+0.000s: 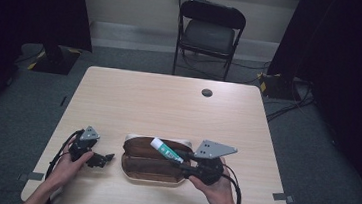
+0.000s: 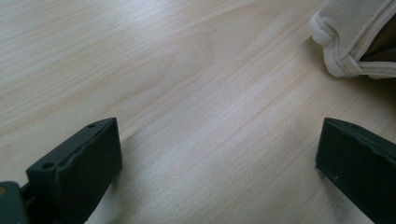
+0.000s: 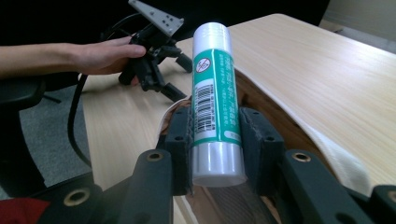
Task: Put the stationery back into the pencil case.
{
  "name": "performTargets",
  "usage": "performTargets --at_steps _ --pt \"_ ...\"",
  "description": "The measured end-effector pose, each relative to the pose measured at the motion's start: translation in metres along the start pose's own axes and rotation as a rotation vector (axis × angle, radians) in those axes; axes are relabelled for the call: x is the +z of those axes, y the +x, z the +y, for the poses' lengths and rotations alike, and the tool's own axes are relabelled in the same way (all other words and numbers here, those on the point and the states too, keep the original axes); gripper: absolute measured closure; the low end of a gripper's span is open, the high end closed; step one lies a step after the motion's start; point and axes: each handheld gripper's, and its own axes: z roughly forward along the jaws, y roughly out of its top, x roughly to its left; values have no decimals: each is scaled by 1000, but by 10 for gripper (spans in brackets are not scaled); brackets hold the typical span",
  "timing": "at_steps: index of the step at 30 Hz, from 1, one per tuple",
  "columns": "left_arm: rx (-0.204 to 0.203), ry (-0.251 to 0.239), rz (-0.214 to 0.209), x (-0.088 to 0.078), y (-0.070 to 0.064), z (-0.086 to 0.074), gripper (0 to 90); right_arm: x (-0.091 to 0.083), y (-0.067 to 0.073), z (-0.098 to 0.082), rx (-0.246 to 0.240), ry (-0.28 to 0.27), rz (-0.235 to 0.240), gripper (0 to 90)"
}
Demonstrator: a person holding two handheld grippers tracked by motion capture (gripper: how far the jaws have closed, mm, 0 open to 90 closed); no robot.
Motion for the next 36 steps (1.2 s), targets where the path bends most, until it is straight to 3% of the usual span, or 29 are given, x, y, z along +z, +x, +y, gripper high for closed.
performTargets --at_steps 15,24,36 --pt "-3 0 -2 0 0 0 0 41 5 -7 -17 84 50 662" --pt "-3 0 -2 0 0 0 0 56 2 -17 -4 136 41 662" --pt "1 0 0 0 0 0 0 70 -6 -26 23 178 -5 662"
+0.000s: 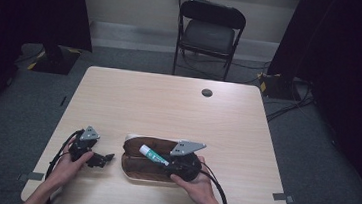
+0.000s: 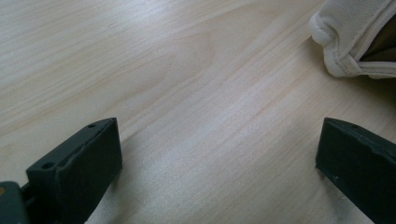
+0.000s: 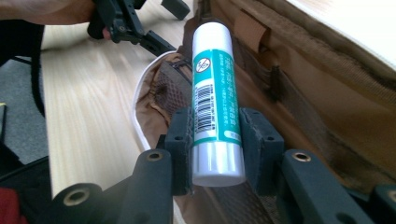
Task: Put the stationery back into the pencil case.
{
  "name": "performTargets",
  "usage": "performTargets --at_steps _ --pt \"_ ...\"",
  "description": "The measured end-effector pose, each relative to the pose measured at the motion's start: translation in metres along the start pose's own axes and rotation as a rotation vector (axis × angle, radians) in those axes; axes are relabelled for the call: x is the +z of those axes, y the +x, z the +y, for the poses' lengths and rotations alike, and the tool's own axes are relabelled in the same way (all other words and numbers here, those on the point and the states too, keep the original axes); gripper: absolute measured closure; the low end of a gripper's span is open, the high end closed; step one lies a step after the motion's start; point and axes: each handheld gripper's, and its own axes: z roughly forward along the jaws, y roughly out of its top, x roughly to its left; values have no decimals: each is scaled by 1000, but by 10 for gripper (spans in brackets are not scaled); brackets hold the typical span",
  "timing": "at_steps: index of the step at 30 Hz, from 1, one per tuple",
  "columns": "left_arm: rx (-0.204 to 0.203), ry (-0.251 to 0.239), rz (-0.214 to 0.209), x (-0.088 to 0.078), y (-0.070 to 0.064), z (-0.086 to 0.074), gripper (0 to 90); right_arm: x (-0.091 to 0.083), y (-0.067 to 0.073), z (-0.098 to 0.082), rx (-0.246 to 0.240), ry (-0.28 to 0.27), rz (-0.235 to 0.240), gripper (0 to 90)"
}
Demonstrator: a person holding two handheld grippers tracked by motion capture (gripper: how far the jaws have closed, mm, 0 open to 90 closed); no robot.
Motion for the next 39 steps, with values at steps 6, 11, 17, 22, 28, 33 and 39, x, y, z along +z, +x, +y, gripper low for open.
performTargets --at_steps 6,11,17,22,28,33,39 --pt "0 0 0 0 0 0 0 4 -3 0 -3 1 -15 661" --pt "-1 0 1 0 0 0 0 7 -3 0 4 9 -19 661" --pt "-6 -4 1 0 -1 0 1 7 -5 0 13 3 -41 660" --pt "-5 -3 0 0 -1 0 1 8 -7 0 20 -4 -66 649" --pt "-5 -3 1 0 -1 0 0 5 -8 1 16 -13 -105 600" --pt "-4 -3 0 0 -1 0 0 3 -10 0 25 -20 -126 583" --pt "-9 -4 -2 0 -1 -1 1 -3 -13 0 42 -32 -150 580"
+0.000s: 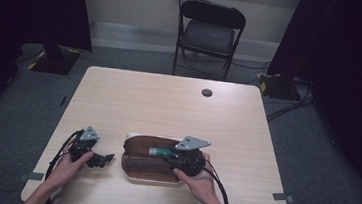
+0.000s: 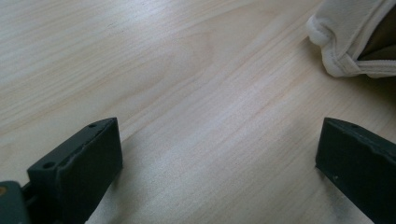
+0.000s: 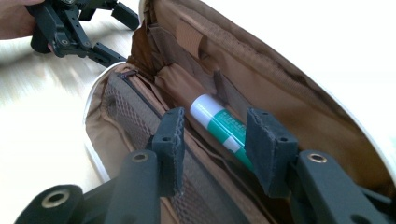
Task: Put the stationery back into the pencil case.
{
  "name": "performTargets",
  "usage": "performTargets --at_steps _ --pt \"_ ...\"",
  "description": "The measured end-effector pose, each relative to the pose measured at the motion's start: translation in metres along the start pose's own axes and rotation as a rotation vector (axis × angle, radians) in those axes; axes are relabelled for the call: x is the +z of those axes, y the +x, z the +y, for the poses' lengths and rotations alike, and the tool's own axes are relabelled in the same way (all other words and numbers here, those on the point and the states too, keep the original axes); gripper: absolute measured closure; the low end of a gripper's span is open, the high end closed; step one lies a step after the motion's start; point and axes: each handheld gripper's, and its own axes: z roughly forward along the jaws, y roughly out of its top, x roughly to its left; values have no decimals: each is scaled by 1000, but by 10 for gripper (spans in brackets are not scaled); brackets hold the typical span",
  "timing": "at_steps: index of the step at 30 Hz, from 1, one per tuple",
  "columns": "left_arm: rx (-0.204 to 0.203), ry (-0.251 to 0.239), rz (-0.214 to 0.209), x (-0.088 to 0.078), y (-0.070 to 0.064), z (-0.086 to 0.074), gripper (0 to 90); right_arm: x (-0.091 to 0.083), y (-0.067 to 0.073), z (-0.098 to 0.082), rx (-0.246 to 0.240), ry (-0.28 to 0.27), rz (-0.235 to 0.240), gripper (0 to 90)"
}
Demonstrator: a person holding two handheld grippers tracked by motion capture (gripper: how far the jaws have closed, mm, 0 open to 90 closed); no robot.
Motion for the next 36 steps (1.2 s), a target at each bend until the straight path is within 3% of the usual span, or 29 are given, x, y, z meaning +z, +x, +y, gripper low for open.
performTargets --at_steps 8,20,36 --pt "6 1 2 0 0 0 1 -9 -6 -2 21 -11 6 606" --pt "5 1 2 0 0 0 0 -38 -18 -13 61 -27 -17 595" --pt "4 0 0 0 0 0 0 -79 -44 -42 138 -34 -123 513"
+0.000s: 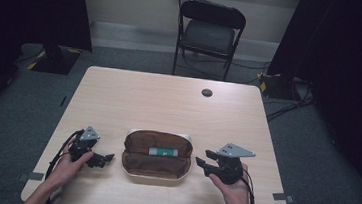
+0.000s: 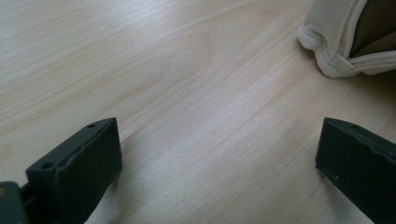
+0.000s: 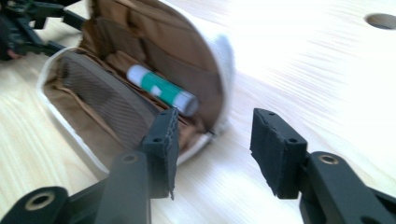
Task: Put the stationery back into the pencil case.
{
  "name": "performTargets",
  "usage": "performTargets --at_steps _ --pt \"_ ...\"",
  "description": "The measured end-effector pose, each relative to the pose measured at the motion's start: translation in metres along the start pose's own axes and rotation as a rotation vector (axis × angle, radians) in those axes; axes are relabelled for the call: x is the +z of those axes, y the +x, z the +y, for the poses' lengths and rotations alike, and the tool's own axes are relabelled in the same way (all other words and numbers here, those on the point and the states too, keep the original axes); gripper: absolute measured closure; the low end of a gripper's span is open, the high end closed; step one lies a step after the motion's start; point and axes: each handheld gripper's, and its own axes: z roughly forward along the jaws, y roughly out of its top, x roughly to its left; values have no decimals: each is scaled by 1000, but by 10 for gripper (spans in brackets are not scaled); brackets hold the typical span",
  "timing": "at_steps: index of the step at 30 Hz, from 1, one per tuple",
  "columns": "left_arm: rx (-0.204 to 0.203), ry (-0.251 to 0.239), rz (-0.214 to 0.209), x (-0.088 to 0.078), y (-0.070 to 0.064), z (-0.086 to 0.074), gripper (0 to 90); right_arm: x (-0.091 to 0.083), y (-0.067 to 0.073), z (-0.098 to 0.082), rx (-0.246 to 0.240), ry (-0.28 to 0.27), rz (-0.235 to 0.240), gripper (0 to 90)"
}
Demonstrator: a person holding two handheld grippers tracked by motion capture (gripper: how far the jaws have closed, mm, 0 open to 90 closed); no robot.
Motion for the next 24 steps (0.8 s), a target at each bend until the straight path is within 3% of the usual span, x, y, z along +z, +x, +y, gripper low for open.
performTargets --at_steps 8,13,18,22,24 --pt "2 1 0 0 0 0 0 -12 -32 -24 60 18 -86 434" --pt "2 1 0 0 0 0 0 -19 -56 -43 119 62 -173 346" --pt "2 2 0 0 0 0 0 -18 -77 -62 175 152 -258 241" --pt "2 2 0 0 0 0 0 -16 -89 -73 203 197 -327 205" --pt "2 2 0 0 0 0 0 -15 -92 -76 203 203 -340 196"
